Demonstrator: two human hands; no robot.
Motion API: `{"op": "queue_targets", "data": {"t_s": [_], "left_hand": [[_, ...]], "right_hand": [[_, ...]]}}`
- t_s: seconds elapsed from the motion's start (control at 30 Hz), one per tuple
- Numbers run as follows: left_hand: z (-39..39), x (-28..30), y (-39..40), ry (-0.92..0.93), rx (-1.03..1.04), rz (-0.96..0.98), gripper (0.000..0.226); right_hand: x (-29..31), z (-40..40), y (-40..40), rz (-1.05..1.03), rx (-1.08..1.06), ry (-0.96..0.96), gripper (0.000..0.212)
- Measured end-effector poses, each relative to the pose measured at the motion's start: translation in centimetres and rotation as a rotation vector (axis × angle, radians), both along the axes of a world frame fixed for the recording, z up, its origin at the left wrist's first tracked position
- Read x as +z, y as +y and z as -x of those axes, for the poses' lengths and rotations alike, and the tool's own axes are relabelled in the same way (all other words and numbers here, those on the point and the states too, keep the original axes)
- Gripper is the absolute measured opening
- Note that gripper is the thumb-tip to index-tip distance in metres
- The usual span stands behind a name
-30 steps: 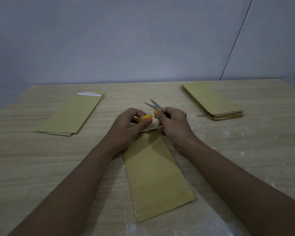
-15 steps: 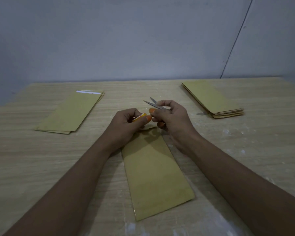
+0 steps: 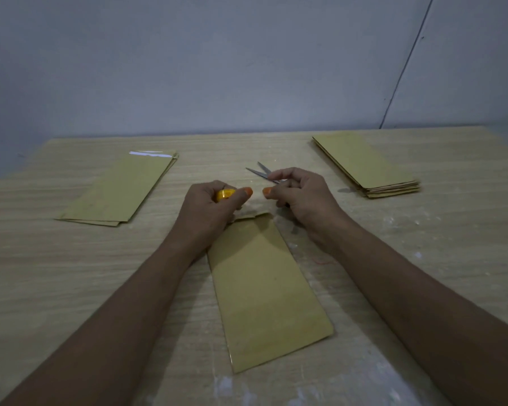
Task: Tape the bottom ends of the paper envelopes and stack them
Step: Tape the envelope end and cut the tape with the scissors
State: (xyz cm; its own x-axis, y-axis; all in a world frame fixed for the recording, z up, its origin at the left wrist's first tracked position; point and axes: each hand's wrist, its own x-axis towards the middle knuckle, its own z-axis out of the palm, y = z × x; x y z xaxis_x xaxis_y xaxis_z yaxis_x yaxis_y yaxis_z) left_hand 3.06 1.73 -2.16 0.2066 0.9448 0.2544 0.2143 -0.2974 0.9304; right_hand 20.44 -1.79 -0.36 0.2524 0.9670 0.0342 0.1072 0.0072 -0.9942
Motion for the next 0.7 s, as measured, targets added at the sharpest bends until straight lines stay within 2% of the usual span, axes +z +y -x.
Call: {"op": "queue_targets", "data": {"t_s": [0.17, 0.47, 0.7], "left_hand": [[-0.37, -0.06, -0.23, 0.152, 0.109, -0.133, 0.054], [-0.62, -0.43, 0.00, 0.214, 0.088, -0.134, 0.052], [-0.80, -0.59, -0.04, 0.323, 0.082, -0.220, 0.047]], "right_hand": [[0.13, -0.16, -0.27, 0.062, -0.011, -0.056, 0.020], [-0.58, 0.16, -0.46, 0.077, -0.036, -0.105, 0.015], [-0.80, 0.38, -0.41, 0.052, -0.069, -0.197, 0.020]]}}
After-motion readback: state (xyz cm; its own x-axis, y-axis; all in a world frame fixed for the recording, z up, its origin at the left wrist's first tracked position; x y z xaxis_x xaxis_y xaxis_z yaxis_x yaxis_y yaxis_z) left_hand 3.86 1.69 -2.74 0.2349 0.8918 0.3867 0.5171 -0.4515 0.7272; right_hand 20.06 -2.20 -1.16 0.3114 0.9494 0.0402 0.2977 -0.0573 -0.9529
